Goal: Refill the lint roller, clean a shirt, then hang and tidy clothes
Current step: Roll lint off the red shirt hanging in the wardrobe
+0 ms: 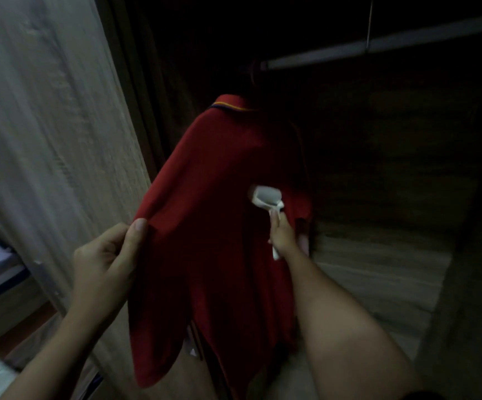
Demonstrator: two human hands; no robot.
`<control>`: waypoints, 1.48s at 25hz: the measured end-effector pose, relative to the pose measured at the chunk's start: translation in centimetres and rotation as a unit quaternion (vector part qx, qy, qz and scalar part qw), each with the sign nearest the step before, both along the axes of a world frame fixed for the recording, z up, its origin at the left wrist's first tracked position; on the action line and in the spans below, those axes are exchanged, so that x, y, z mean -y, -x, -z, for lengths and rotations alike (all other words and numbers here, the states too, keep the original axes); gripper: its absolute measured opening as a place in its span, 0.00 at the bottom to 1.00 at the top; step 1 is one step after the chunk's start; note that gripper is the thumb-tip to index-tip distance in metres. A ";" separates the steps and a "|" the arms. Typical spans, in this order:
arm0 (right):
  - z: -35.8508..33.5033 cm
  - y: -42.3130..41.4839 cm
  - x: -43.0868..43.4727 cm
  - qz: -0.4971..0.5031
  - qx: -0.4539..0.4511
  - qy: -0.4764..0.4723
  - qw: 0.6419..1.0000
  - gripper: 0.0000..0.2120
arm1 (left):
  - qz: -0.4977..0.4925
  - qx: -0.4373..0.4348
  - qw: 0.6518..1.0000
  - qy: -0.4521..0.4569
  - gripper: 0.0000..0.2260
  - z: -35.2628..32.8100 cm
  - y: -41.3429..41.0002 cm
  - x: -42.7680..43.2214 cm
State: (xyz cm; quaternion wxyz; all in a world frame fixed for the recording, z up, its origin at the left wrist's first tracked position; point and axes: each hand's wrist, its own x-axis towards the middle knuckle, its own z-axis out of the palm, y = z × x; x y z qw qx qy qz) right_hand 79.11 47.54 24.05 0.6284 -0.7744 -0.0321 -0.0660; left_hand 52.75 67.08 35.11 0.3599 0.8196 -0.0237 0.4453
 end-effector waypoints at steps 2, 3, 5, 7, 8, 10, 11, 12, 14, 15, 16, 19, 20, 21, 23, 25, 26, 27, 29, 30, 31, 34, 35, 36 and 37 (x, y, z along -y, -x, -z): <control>-4.2 0.0 1.2 0.012 0.032 0.012 0.999 0.22 | 0.004 0.005 1.000 0.011 0.28 0.0 -0.1 0.2; -5.1 0.2 1.8 0.010 0.038 0.014 0.999 0.21 | 0.010 0.004 1.000 0.011 0.28 -0.1 0.0 0.2; -5.0 0.8 2.4 -0.004 0.043 0.024 0.999 0.20 | 0.018 0.004 1.000 0.022 0.27 -0.1 -0.3 0.3; -2.8 2.1 2.2 -0.027 0.027 0.037 0.999 0.20 | 0.015 0.002 0.999 0.029 0.28 0.2 -0.5 0.3; -0.9 2.9 1.8 -0.043 0.011 0.046 0.998 0.20 | 0.012 -0.001 1.000 0.028 0.28 0.3 -0.5 0.4; 3.3 4.9 0.9 -0.079 -0.023 0.068 0.994 0.18 | 0.014 -0.003 0.999 0.033 0.27 0.5 -0.5 0.4; 5.0 6.0 0.5 -0.094 -0.041 0.073 0.992 0.16 | 0.016 -0.001 0.999 0.037 0.27 0.5 -0.5 0.4; 6.4 7.0 0.1 -0.105 -0.058 0.075 0.990 0.16 | 0.017 0.001 0.999 0.038 0.27 0.6 -0.6 0.4; 9.0 8.8 -0.6 -0.123 -0.083 0.060 0.987 0.19 | 0.008 0.008 1.000 0.023 0.26 0.8 -0.8 0.2; 10.1 9.6 -0.8 -0.129 -0.099 0.057 0.985 0.21 | -0.002 0.009 1.000 0.006 0.26 1.0 -1.0 0.1; 10.9 10.4 -1.0 -0.131 -0.113 0.059 0.983 0.22 | -0.013 0.009 1.000 -0.012 0.26 1.2 -1.1 0.1; 12.7 12.0 -0.7 -0.117 -0.125 0.056 0.984 0.23 | -0.041 0.012 0.995 -0.086 0.25 1.8 -1.6 0.7; 12.8 12.4 -0.3 -0.104 -0.122 0.052 0.986 0.22 | -0.047 0.015 0.993 -0.108 0.24 2.0 -1.9 1.2; 12.8 12.6 0.3 -0.087 -0.119 0.050 0.988 0.21 | -0.048 0.017 0.991 -0.126 0.22 2.2 -2.1 1.7; 12.5 13.1 1.8 -0.055 -0.107 0.048 0.992 0.18 | -0.041 0.016 0.988 -0.151 0.20 2.8 -2.7 3.0; 11.6 13.5 3.7 -0.028 -0.094 0.046 0.994 0.15 | -0.034 0.014 0.987 -0.154 0.19 3.4 -3.2 4.2; 11.0 13.8 4.5 -0.015 -0.084 0.051 0.995 0.15 | -0.030 0.010 0.989 -0.143 0.18 3.9 -3.5 4.7; 10.3 14.3 5.5 -0.001 -0.072 0.058 0.996 0.16 | -0.018 0.005 0.991 -0.129 0.18 4.3 -3.7 5.3; 9.0 15.7 7.4 0.020 -0.057 0.057 0.997 0.18 | 0.009 -0.001 0.994 -0.106 0.16 5.2 -4.0 6.4; 8.4 16.4 8.3 0.026 -0.054 0.052 0.997 0.19 | 0.019 -0.003 0.995 -0.103 0.15 5.6 -4.1 6.9; 7.9 17.1 9.2 0.033 -0.048 0.049 0.997 0.20 | 0.026 -0.004 0.994 -0.103 0.13 5.9 -4.2 7.4; 6.4 19.6 11.7 0.073 -0.037 0.070 0.994 0.20 | 0.042 -0.013 0.995 -0.090 0.10 6.8 -4.3 9.2; 6.0 20.4 12.3 0.089 -0.035 0.079 0.992 0.19 | 0.040 -0.016 0.997 -0.071 0.09 7.3 -4.4 9.7; 5.6 21.4 13.0 0.110 -0.029 0.086 0.990 0.18 | 0.037 -0.015 0.998 -0.045 0.09 7.7 -4.4 10.3; 5.3 22.5 13.6 0.135 -0.022 0.092 0.986 0.17 | 0.037 -0.011 0.999 -0.013 0.10 8.2 -4.2 11.2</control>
